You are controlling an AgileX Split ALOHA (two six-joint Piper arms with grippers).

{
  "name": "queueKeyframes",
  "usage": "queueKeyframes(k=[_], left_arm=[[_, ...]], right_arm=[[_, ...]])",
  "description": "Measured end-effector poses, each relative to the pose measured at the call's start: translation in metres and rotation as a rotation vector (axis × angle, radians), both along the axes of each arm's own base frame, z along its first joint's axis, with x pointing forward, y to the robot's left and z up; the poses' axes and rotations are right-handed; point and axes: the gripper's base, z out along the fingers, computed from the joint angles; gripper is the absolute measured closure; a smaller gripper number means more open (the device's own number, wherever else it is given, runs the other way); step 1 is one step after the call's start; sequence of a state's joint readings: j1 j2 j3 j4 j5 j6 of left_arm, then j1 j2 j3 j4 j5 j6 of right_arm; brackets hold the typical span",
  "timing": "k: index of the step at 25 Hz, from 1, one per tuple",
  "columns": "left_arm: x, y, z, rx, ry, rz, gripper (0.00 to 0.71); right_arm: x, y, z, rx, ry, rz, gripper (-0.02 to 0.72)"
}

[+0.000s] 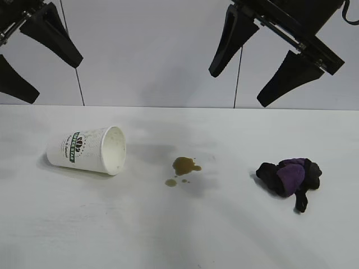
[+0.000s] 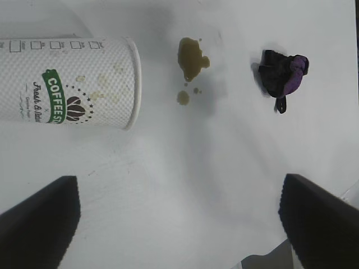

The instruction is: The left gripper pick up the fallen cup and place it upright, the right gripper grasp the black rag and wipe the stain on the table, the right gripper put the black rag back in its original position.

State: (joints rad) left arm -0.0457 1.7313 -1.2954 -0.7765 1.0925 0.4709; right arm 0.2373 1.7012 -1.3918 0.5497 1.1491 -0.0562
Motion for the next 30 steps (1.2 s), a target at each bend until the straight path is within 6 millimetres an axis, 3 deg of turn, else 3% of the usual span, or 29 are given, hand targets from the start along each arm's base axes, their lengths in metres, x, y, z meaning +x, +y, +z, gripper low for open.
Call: queueKeyframes(k=[21,24,30], left_arm=[[0.002,0.000,0.001,0.011,-0.043,-0.028,0.015],[0.004,-0.002,0.010,0.024,-0.147,-0.138,0.015],[0.013,-0.026,0.057,0.082,-0.489,-0.441,0.015]], right_arm=[[0.001,0.000,0.000,0.001,-0.014,-0.008,0.167],[0.001,0.000,0.000,0.001,-0.014,-0.008,0.167],[0.001,0.000,0.000,0.002,-0.013,-0.008,0.167]])
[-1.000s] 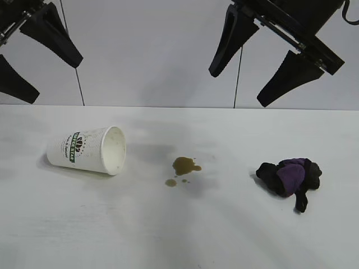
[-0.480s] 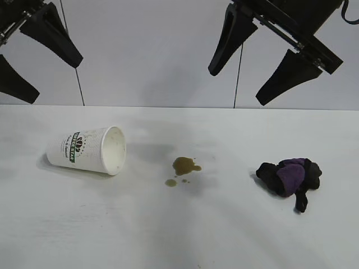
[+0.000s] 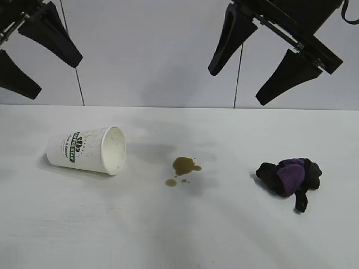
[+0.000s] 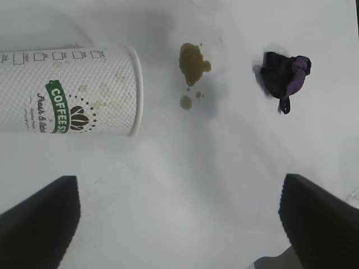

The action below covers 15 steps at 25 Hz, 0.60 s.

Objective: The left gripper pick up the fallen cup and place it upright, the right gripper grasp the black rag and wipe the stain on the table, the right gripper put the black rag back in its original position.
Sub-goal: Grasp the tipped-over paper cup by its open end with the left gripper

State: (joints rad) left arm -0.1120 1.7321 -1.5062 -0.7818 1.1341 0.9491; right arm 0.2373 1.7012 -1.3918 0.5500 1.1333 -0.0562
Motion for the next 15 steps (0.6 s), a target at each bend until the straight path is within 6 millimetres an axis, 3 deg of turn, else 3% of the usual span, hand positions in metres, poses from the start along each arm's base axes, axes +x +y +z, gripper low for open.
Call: queueKeyframes(k=[5,11,15], left_arm=[[-0.004,-0.026,0.024,0.193,-0.254,-0.259,0.015],[-0.013,-0.049,0.016,0.540,-0.382,-0.478,0.015],[-0.018,-0.066,0.015,0.654,-0.465,-0.549,0.015]], right_arm=[[0.000,0.000,0.000,0.000,0.000,0.000,0.167],[0.000,0.000,0.000,0.000,0.000,0.000,0.167],[0.000,0.000,0.000,0.001,0.000,0.000,0.167]])
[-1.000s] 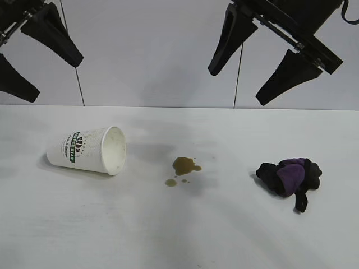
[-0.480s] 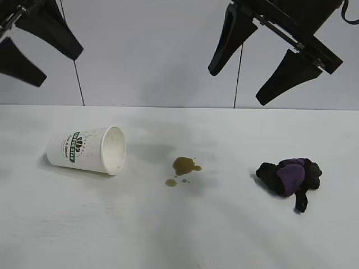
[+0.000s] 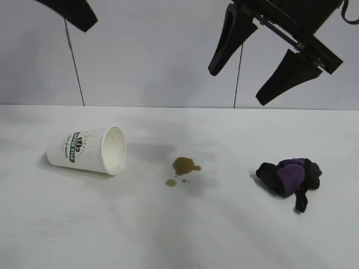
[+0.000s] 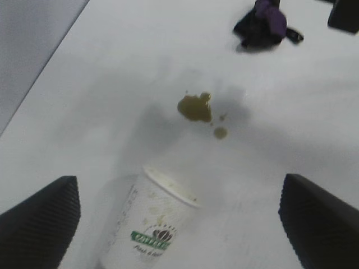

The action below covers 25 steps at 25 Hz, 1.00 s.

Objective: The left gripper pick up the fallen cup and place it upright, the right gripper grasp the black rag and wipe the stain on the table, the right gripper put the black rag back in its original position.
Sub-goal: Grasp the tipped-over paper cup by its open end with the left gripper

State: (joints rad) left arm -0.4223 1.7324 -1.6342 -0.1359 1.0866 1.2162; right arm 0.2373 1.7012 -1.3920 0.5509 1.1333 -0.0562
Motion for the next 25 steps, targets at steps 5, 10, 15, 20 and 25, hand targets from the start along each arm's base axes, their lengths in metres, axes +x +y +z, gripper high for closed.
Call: queueKeyframes(k=[5,10,15,20,25], left_arm=[[-0.004,-0.009,-0.013,0.035,-0.016,-0.054,0.015],[-0.007,-0.004,-0.047,0.139,-0.040,-0.194,0.015],[-0.006,-0.003,-0.075,0.176,-0.132,-0.267,0.015],[-0.004,-0.003,-0.090,0.167,-0.148,-0.251,0.015],[0.003,-0.006,-0.118,0.178,-0.074,-0.224,0.015]], right_arm=[[0.000,0.000,0.000,0.000,0.000,0.000,0.167],[0.000,0.000,0.000,0.000,0.000,0.000,0.167],[0.000,0.000,0.000,0.000,0.000,0.000,0.167],[0.000,0.000,0.000,0.000,0.000,0.000,0.167],[0.000,0.000,0.000,0.000,-0.001,0.001,0.167]])
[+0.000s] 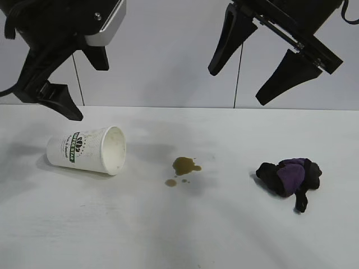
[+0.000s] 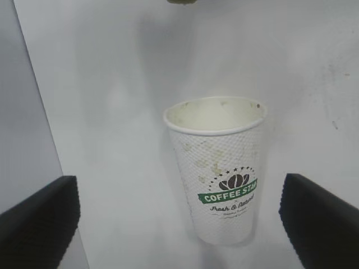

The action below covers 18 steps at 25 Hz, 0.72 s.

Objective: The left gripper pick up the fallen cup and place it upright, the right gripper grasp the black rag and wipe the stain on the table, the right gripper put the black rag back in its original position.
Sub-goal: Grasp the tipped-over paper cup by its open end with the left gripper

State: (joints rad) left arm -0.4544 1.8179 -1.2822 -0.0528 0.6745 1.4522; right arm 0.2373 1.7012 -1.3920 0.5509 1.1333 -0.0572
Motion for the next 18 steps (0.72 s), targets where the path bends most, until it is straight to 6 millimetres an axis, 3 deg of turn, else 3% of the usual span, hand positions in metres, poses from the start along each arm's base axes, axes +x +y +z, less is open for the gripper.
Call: queueKeyframes(k=[7,18], left_arm=[[0.010,0.001,-0.033,0.099,0.029,-0.036,0.015],[0.021,-0.002,-0.062,0.146,0.035,-0.064,0.015]], right_arm=[[0.000,0.000,0.001,0.000,-0.008,0.009,0.167],[0.000,0.000,0.001,0.001,-0.010,0.012,0.167]])
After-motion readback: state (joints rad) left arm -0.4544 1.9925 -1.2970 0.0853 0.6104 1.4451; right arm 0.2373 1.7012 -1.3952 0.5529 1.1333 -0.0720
